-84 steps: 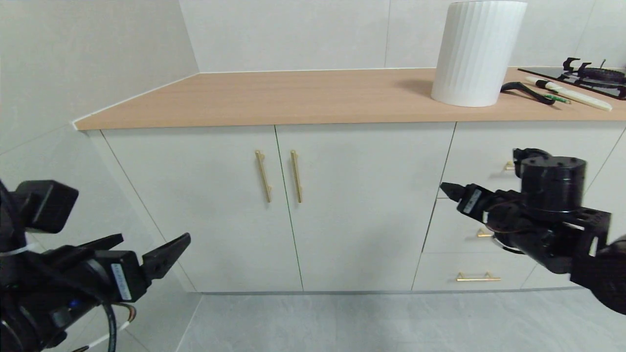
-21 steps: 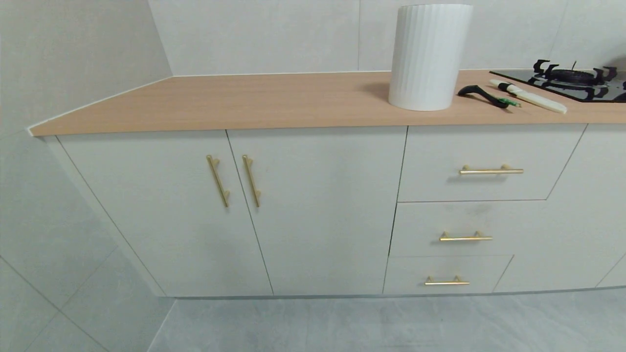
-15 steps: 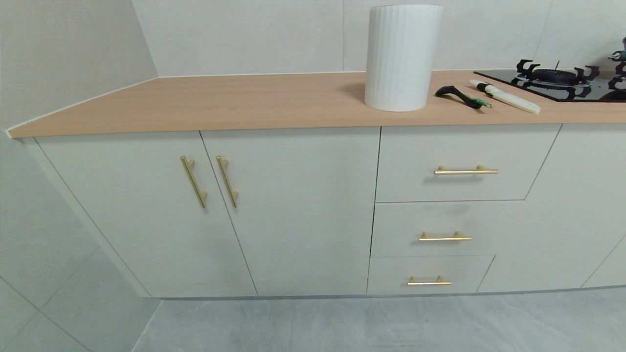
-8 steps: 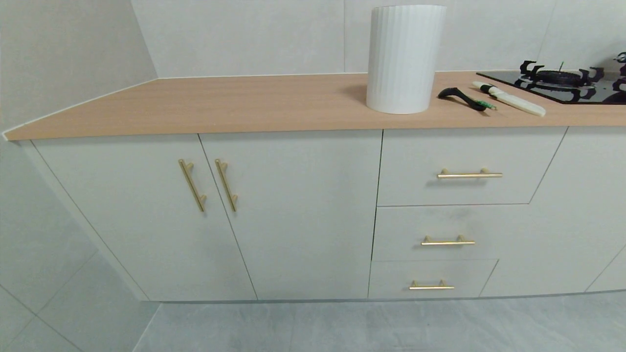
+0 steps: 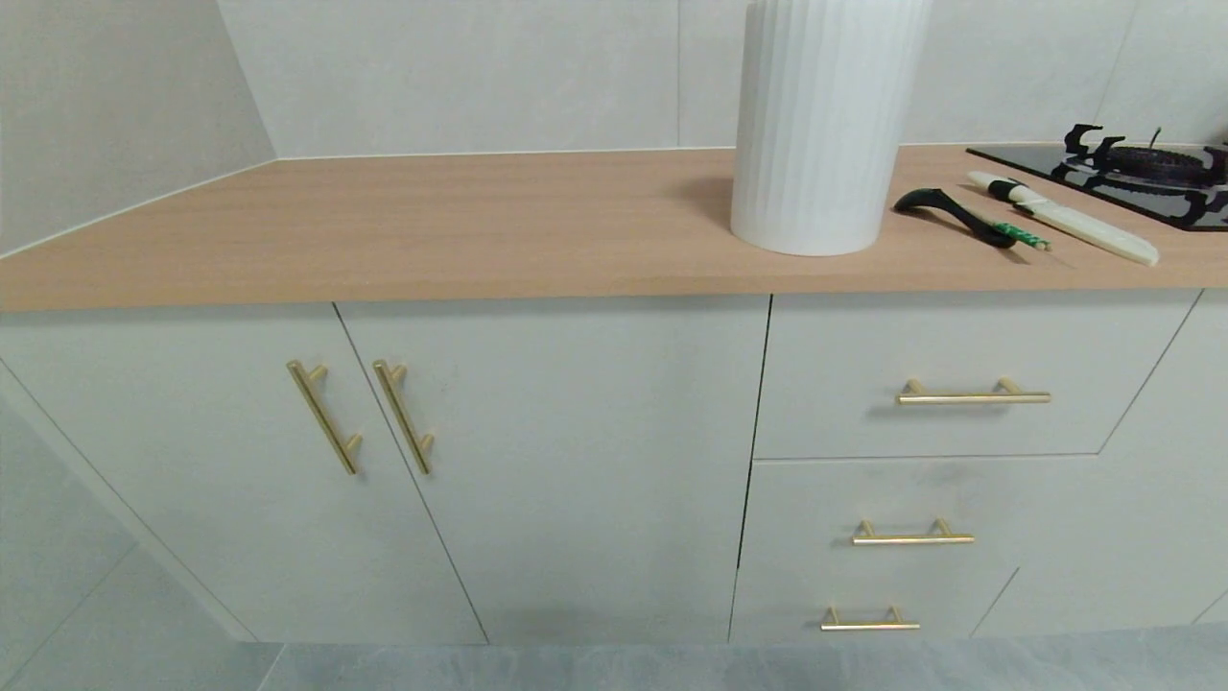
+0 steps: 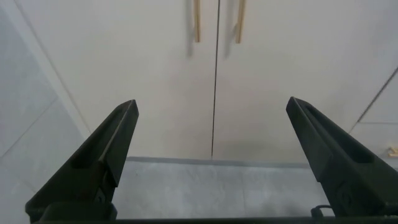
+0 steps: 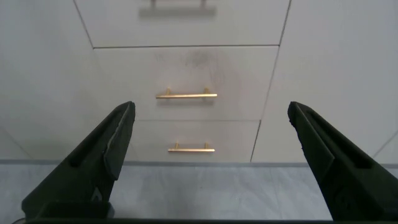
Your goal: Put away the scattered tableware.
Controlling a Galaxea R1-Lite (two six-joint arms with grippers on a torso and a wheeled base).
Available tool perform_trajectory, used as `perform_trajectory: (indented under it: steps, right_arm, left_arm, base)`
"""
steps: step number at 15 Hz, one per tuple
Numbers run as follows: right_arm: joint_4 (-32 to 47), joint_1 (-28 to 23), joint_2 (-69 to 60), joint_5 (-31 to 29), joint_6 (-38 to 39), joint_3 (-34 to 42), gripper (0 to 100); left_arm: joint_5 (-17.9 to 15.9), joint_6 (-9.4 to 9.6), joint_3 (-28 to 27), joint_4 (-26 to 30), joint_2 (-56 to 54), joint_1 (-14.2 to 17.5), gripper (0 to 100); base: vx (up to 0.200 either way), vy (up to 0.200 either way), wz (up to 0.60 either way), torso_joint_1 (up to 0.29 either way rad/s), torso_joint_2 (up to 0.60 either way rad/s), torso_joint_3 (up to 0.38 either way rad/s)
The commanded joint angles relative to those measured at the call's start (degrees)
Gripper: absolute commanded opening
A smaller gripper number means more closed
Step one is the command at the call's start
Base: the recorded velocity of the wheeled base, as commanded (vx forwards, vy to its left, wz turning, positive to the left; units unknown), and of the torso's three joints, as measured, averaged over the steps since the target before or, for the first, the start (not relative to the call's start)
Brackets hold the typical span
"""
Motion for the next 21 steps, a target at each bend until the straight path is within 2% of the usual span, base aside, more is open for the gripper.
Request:
perform_trajectory:
  steps: [1,7,10,11,12,17,19,20,21]
  right_arm:
    - [0.0,0.0,0.1,0.0,0.0,0.0,100]
    - [-0.1,0.0,0.1,-0.1,-1.3,-0.1,100]
    - [-0.1,1.8,6.4,3.4,3.2,-8.8,100]
    - [0.0,2.9,10.4,4.8,3.3,-10.7,100]
    - [-0.3,4.7,20.6,6.5,2.9,-11.7,100]
    - [-1.7,8.4,57.3,6.5,0.6,-22.1,100]
    - [-5.1,9.8,69.1,6.3,0.2,-24.2,100]
    - [-5.4,9.8,70.0,6.3,0.2,-24.4,100]
    - [-11.2,9.8,80.5,6.3,0.2,-24.8,100]
  left_arm:
    - [0.0,-0.06,0.0,0.0,0.1,0.0,100]
    - [0.0,-0.15,0.0,0.0,0.1,0.0,100]
    - [0.0,-0.15,0.0,0.0,0.1,0.0,100]
    - [0.0,-0.15,0.0,0.0,0.1,0.0,100]
    - [0.0,-0.15,0.0,0.0,0.1,0.0,100]
    - [0.0,-0.15,0.0,0.0,0.1,0.0,100]
    - [0.0,-0.15,0.0,0.0,0.1,0.0,100]
    - [0.0,-0.15,0.0,0.0,0.1,0.0,100]
    - [0.0,-0.15,0.0,0.0,0.1,0.0,100]
  base:
    - [0.000,0.000,0.00,0.000,0.00,0.000]
    - [0.000,0.000,0.00,0.000,0.00,0.000]
    - [0.000,0.000,0.00,0.000,0.00,0.000]
    - [0.000,0.000,0.00,0.000,0.00,0.000]
    - [0.000,0.000,0.00,0.000,0.00,0.000]
    - [0.000,0.000,0.00,0.000,0.00,0.000]
    - [0.000,0.000,0.00,0.000,0.00,0.000]
    - [0.000,0.000,0.00,0.000,0.00,0.000]
    - [0.000,0.000,0.00,0.000,0.00,0.000]
